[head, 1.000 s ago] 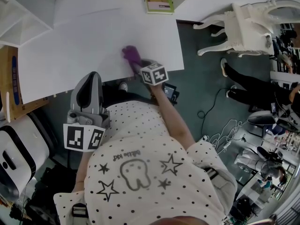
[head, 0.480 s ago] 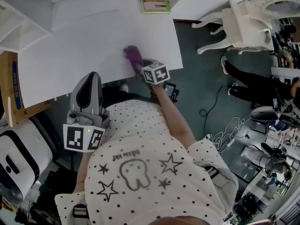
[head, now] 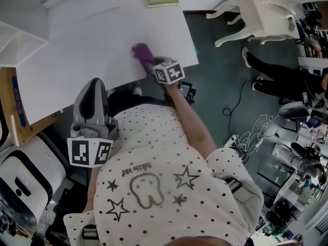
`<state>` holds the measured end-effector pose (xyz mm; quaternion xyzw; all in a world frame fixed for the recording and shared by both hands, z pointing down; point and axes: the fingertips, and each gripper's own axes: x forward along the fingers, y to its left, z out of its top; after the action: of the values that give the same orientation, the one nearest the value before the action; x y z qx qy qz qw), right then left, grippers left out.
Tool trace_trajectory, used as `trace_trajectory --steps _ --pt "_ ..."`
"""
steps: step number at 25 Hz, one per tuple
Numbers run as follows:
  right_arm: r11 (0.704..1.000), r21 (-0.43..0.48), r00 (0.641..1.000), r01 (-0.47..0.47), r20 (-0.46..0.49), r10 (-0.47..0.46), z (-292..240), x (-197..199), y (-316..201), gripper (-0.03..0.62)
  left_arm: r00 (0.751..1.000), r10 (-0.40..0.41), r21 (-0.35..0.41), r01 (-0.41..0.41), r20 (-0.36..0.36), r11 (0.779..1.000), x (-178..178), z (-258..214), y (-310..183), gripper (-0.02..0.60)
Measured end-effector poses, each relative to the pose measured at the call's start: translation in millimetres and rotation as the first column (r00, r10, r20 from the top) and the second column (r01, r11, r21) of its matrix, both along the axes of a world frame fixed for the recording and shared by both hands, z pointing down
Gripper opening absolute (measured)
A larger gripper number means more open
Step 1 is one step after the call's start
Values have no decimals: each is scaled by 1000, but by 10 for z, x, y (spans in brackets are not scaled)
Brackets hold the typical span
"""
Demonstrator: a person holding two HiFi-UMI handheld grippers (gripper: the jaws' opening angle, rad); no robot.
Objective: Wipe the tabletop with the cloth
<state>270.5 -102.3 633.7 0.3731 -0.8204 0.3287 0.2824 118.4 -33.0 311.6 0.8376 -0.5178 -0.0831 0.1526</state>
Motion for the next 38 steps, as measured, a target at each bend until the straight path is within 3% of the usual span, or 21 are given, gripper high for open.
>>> trace_trajectory --steps 25,38 --pt "1000 -11 1000 2 20 -2 0 216 -29 64 999 -45 -2 45 -7 999 -76 16 44 -5" --pt "999 -17 999 -46 2 46 21 540 -110 64 999 -38 2 38 -1 999 -60 12 -10 -5"
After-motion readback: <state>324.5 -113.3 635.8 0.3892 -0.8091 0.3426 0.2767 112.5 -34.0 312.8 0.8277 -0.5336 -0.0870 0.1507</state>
